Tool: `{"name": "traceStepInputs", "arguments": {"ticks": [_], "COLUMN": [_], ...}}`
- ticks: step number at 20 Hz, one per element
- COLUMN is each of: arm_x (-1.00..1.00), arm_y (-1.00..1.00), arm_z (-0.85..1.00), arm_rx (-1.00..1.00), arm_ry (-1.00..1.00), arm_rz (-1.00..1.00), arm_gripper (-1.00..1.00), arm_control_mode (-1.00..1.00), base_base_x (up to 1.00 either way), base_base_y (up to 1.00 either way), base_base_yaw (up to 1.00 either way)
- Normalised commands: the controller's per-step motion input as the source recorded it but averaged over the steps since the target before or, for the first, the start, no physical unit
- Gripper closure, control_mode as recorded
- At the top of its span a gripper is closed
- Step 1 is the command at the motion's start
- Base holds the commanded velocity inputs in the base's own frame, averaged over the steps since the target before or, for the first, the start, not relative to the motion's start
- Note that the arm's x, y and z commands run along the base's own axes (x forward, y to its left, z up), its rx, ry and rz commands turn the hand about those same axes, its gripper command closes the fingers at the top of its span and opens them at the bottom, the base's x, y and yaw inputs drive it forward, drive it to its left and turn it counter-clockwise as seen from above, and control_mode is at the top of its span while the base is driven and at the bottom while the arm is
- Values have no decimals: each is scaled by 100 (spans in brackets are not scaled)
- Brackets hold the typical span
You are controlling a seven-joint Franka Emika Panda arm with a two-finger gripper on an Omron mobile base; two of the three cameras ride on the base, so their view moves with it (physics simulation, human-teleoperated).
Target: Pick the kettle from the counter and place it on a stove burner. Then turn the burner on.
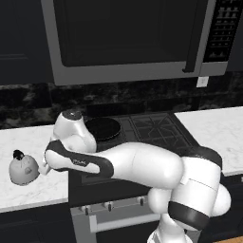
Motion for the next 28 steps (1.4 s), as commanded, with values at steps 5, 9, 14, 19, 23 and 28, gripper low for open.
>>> {"name": "traceStepInputs", "arguments": {"ticks": [5,9,14,19,23,28], "arm_x": [2,1,48,42,3,12], "arm_y": [77,0,34,15,21,35], "arm_z": [20,0,12,0,0,-12], "arm_rx": [-24,0,0,-1,0,-1], "arm_ry": [-9,0,1,9,0,0], "arm_rz": [-5,0,-11,-7,0,0], "arm_gripper": [-100,-100,-100,-100,-100,-100], "arm_control_mode": [-100,-100,-100,-100,-100,-100], "base_base_x": [0,0,0,0,0,0], "base_base_y": [0,0,0,0,0,0], "base_base_yaw": [0,0,0,0,0,0]}}
